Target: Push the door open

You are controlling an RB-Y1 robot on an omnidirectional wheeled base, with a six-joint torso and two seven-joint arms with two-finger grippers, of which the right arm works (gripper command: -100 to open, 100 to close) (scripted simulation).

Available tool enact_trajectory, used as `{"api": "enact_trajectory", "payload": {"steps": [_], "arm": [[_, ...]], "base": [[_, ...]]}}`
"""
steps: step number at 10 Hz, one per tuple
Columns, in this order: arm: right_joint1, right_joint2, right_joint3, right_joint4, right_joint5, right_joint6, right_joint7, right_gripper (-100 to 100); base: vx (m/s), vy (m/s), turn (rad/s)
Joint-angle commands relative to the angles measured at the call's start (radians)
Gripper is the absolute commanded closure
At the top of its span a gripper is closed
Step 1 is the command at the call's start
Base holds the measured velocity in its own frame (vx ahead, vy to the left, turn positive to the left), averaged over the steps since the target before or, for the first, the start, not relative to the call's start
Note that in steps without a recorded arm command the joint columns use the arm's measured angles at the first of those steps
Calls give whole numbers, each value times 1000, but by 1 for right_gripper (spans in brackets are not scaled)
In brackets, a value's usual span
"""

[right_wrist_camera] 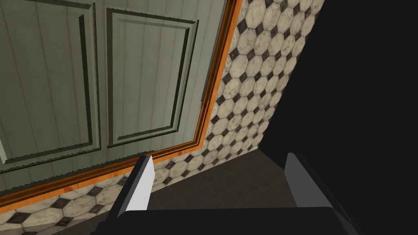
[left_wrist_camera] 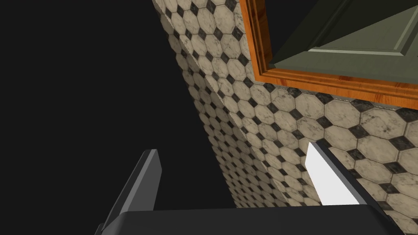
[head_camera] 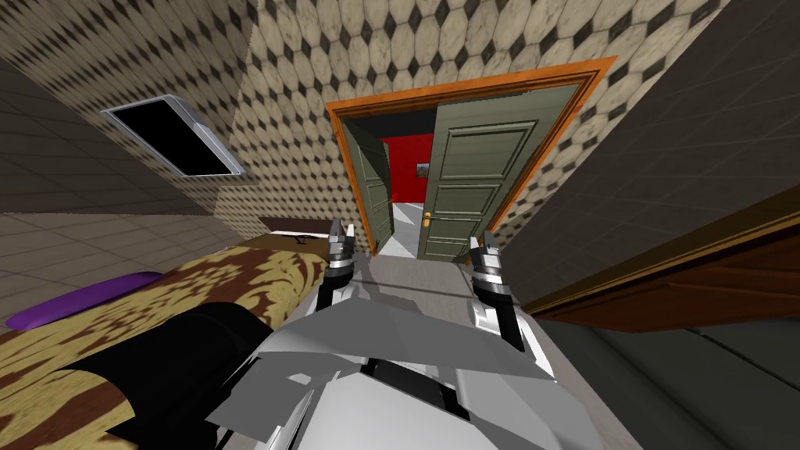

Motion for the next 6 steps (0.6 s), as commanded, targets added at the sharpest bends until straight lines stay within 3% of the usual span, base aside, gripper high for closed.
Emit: {"api": "enact_trajectory", "payload": {"steps": [1,6], "arm": [[-17,-2,-2,36,-3,6,2,-100],[-79,-3,-10,157,-15,29,9,-100]], "base": [[94,-7,19],[103,-16,19]]}}
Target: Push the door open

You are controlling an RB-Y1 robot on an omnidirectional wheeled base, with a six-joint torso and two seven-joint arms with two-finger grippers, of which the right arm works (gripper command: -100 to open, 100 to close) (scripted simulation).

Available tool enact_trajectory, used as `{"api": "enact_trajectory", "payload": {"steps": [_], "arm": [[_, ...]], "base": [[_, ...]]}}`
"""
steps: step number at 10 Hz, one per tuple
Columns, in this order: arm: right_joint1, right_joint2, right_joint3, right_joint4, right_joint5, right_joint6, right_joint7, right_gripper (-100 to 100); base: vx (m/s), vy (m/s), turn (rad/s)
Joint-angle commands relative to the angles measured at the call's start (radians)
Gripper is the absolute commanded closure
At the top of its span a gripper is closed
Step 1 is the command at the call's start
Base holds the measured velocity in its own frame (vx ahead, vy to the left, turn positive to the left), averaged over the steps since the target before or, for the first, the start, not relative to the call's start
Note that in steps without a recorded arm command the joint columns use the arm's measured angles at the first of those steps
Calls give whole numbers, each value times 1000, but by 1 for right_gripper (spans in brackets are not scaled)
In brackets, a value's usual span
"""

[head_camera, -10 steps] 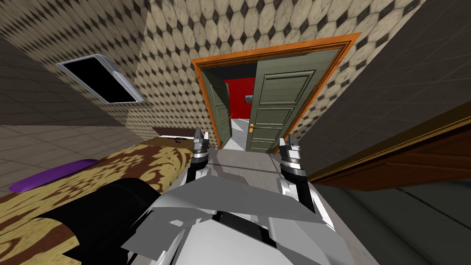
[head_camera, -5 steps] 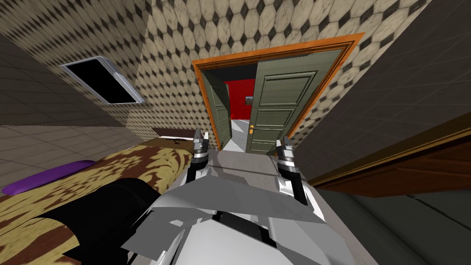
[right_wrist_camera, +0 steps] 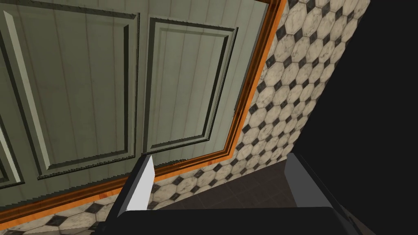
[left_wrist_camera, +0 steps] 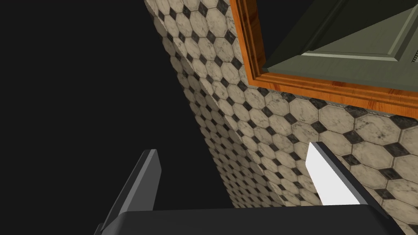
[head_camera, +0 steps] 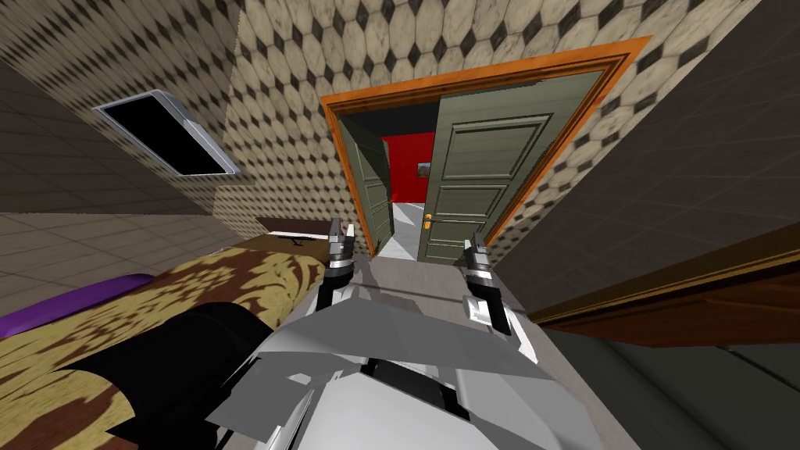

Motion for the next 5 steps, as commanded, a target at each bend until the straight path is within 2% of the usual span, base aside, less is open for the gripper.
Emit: {"api": "enact_trajectory", "payload": {"steps": [1,5], "arm": [[-20,0,-3,50,-4,1,3,-100],[-74,3,-9,155,-14,20,8,-100]], "base": [[95,-32,23],[99,-17,22]]}}
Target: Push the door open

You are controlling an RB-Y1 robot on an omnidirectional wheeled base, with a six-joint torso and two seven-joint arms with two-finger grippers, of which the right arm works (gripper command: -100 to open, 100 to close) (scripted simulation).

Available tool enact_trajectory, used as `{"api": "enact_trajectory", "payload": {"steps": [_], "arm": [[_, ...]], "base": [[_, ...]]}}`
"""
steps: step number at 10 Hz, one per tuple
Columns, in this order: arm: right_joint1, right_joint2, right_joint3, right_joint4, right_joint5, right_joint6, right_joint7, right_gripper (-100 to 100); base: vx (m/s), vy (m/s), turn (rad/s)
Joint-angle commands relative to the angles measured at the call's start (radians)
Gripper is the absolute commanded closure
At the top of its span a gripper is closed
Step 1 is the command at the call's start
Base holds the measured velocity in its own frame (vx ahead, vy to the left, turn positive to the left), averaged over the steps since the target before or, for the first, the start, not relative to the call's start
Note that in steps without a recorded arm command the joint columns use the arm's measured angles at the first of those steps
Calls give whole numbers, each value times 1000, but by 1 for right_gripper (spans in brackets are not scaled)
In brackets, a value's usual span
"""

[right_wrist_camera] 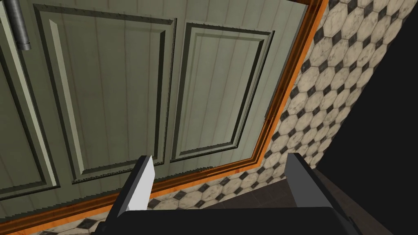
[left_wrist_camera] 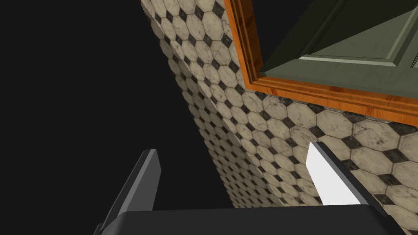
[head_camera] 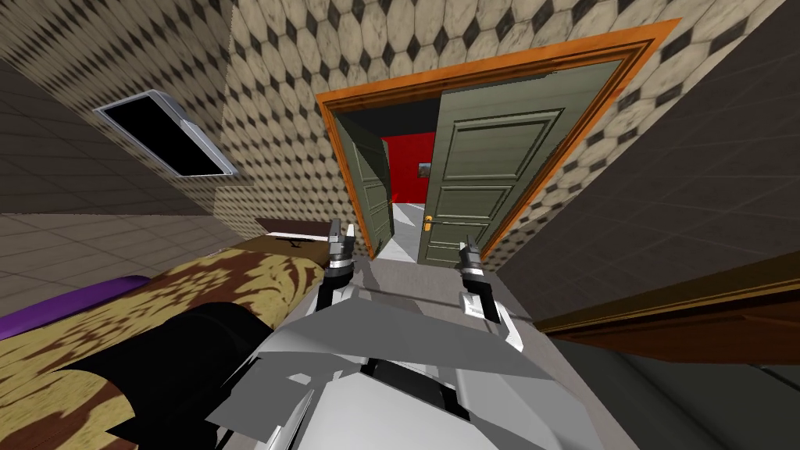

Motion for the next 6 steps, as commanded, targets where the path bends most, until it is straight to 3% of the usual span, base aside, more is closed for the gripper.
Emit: {"api": "enact_trajectory", "payload": {"steps": [1,6], "arm": [[-17,3,-1,43,-4,6,3,-100],[-86,12,-9,177,-16,31,11,-100]], "base": [[99,-12,18],[98,-20,22]]}}
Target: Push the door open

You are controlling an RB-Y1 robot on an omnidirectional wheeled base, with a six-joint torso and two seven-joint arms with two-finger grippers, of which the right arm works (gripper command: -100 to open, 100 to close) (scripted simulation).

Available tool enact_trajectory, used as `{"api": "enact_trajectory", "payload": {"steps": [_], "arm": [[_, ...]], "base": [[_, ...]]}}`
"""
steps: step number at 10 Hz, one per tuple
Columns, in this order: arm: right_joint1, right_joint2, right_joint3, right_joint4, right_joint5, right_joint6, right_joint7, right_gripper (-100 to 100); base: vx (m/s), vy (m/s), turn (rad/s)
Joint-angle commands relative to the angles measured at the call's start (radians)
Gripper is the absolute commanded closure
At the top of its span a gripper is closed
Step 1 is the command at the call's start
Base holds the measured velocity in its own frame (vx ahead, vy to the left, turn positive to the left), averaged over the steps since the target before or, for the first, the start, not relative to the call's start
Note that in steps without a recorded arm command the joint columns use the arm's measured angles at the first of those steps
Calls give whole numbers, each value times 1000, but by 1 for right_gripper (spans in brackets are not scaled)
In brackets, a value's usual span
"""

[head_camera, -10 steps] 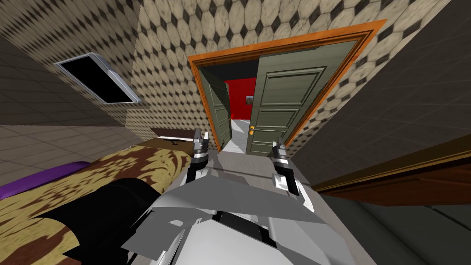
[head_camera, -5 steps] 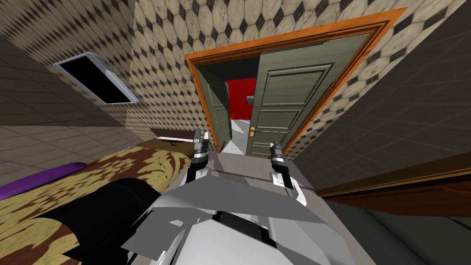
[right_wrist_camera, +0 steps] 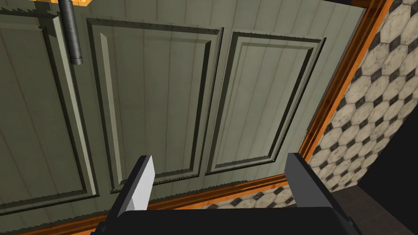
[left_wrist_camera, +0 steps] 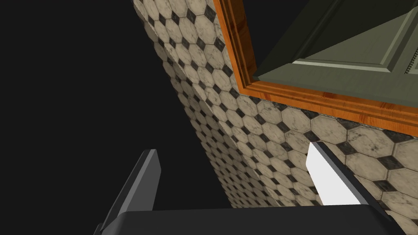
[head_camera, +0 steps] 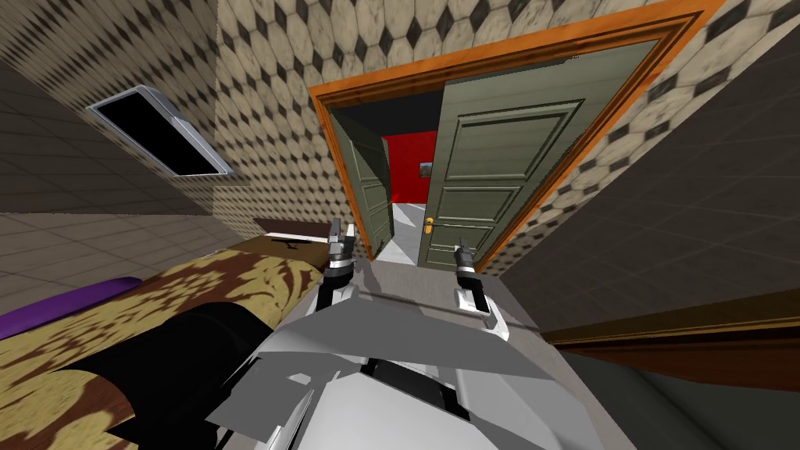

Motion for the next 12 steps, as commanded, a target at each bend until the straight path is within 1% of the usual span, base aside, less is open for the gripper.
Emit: {"api": "enact_trajectory", "payload": {"steps": [1,8,12], "arm": [[-20,2,-3,42,-5,8,1,-100],[-110,24,-14,219,-21,41,11,-100],[-156,39,-20,308,-30,57,16,-100]], "base": [[101,-27,17],[99,-18,20],[95,-27,17]]}}
